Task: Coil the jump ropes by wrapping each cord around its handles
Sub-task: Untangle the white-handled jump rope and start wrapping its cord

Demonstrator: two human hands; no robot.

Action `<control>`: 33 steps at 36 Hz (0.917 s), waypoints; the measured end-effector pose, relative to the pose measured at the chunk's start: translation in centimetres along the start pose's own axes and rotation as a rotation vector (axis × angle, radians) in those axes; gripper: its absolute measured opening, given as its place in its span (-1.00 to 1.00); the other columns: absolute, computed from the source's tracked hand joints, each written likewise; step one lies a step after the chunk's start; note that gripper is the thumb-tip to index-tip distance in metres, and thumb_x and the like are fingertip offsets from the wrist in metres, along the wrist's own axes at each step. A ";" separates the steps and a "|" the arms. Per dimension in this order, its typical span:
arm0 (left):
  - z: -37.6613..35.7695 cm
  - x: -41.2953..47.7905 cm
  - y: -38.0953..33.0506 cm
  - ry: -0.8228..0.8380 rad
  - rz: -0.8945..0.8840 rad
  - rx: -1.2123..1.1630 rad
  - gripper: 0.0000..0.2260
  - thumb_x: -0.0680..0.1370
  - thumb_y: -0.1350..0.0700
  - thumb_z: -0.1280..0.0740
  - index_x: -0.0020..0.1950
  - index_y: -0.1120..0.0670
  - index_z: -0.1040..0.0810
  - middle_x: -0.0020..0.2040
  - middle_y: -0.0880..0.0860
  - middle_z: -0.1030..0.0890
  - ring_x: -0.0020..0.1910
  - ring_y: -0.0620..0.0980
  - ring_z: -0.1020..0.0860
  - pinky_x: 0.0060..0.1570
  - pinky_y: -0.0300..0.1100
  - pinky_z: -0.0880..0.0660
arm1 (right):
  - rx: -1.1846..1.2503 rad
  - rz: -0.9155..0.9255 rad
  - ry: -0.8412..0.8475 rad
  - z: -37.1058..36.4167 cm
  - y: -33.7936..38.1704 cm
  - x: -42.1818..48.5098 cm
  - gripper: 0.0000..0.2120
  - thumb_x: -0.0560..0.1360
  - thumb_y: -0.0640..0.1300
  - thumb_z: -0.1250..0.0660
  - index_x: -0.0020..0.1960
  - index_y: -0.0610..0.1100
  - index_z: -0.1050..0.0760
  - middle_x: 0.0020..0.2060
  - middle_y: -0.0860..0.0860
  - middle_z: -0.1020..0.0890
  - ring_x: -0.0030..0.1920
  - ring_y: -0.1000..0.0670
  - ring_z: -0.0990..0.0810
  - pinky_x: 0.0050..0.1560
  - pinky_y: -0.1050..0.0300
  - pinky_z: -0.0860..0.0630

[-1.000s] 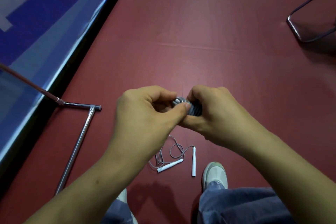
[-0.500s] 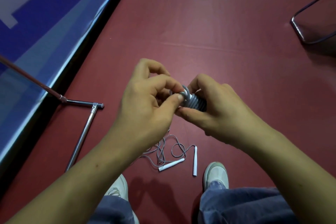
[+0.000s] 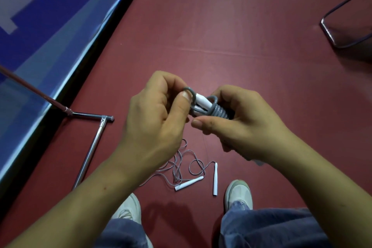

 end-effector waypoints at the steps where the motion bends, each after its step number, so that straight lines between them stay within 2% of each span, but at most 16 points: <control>1: 0.0 0.0 0.0 -0.011 -0.006 0.014 -0.92 0.63 0.28 -0.29 -0.02 0.12 -0.49 -0.24 -0.09 -0.65 -0.27 -0.17 -0.64 -0.27 -0.45 -0.46 | 0.012 0.000 -0.011 0.0 0.0 0.0 -0.67 0.38 -0.11 -0.60 -0.03 -0.21 -0.53 -0.33 -0.13 -0.67 -0.55 -0.01 -0.51 -0.54 0.14 -0.43; 4: 0.1 0.0 0.3 -0.058 -0.002 0.025 -0.96 0.64 0.23 -0.27 -0.01 0.13 -0.47 -0.23 -0.06 -0.65 -0.27 -0.22 -0.64 -0.27 -0.42 -0.47 | 0.015 0.016 -0.045 -0.1 0.3 0.0 -0.72 0.39 -0.10 -0.60 -0.08 -0.15 -0.53 -0.33 -0.12 -0.66 -0.54 0.00 -0.52 -0.54 0.13 -0.43; 7: 0.2 0.1 0.8 -0.104 0.084 -0.053 -0.90 0.61 0.16 -0.21 -0.01 0.15 -0.49 -0.20 0.02 -0.66 -0.26 -0.10 -0.66 -0.23 -0.17 -0.59 | 0.021 0.028 -0.045 -0.2 0.6 0.1 -0.71 0.40 -0.10 -0.60 -0.10 -0.17 -0.51 -0.35 -0.14 -0.65 -0.54 -0.01 -0.52 -0.54 0.12 -0.43; 12: 0.3 0.0 0.6 -0.097 0.123 -0.149 -0.87 0.55 0.20 -0.18 -0.10 0.02 -0.49 -0.17 0.03 -0.66 -0.26 0.10 -0.65 -0.16 0.14 -0.61 | 0.219 -0.028 -0.012 -0.6 0.5 -0.3 -0.79 0.45 -0.19 -0.54 -0.10 -0.21 -0.50 -0.39 -0.17 -0.62 -0.55 -0.07 -0.47 -0.57 0.10 -0.42; 14: 0.6 0.2 0.4 -0.047 0.067 -0.137 -0.84 0.54 0.24 -0.19 -0.08 0.01 -0.50 -0.11 0.01 -0.63 -0.28 0.14 -0.62 -0.17 0.13 -0.59 | 0.255 -0.044 -0.013 -0.5 0.6 -0.4 -0.79 0.45 -0.20 -0.52 -0.10 -0.20 -0.48 -0.40 -0.17 -0.62 -0.55 -0.08 -0.45 -0.58 0.06 -0.43; 17: 1.0 0.3 0.5 0.001 0.030 -0.108 -0.82 0.53 0.27 -0.22 -0.08 0.02 -0.53 -0.10 0.01 -0.64 -0.31 0.09 -0.62 -0.21 0.01 -0.59 | 0.211 -0.043 -0.018 -0.3 0.6 -0.5 -0.76 0.44 -0.18 -0.54 -0.04 -0.16 -0.49 -0.38 -0.16 -0.64 -0.55 -0.08 -0.46 -0.56 0.06 -0.44; 21: 0.8 0.1 1.1 0.029 0.077 -0.124 -0.89 0.52 0.28 -0.23 -0.11 0.12 -0.52 -0.19 0.04 -0.67 -0.34 0.03 -0.61 -0.27 -0.12 -0.56 | 0.132 0.014 -0.010 -0.2 0.6 -0.7 -0.57 0.44 -0.15 -0.54 0.20 0.05 -0.42 -0.35 -0.15 -0.65 -0.55 -0.19 -0.47 -0.54 -0.07 -0.48; 23: 0.7 0.2 1.4 0.028 0.106 -0.141 -0.91 0.52 0.26 -0.23 -0.12 0.14 -0.51 -0.21 0.04 -0.68 -0.35 0.04 -0.61 -0.27 -0.09 -0.57 | 0.096 0.058 0.005 -0.3 0.7 -0.8 -0.56 0.47 -0.16 -0.53 0.21 0.12 -0.40 -0.35 -0.15 -0.63 -0.54 -0.22 -0.48 -0.55 -0.06 -0.49; 27: 0.9 0.1 1.3 0.011 0.094 -0.141 -0.92 0.52 0.26 -0.27 -0.10 0.15 -0.55 -0.21 0.01 -0.67 -0.34 0.04 -0.62 -0.28 -0.05 -0.58 | 0.106 0.062 0.021 -0.5 0.7 -0.7 -0.74 0.48 -0.18 -0.52 0.05 0.05 -0.51 -0.36 -0.15 -0.63 -0.53 -0.04 -0.45 -0.55 0.08 -0.45; 33: 1.1 0.1 0.8 0.069 0.077 -0.273 -0.94 0.56 0.26 -0.32 -0.02 0.14 -0.56 -0.15 0.10 -0.68 -0.28 0.11 -0.65 -0.21 -0.05 -0.63 | 0.182 0.027 -0.014 -0.2 0.9 -0.5 -0.78 0.43 -0.22 -0.54 0.03 -0.10 -0.60 -0.35 -0.17 -0.65 -0.56 -0.10 -0.46 -0.58 0.01 -0.47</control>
Point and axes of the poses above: each hand's wrist, its own x-axis towards the middle knuckle, its own z-axis out of the back of the hand, y = z × x, the point moved 4 cm from there along x, towards the middle knuckle
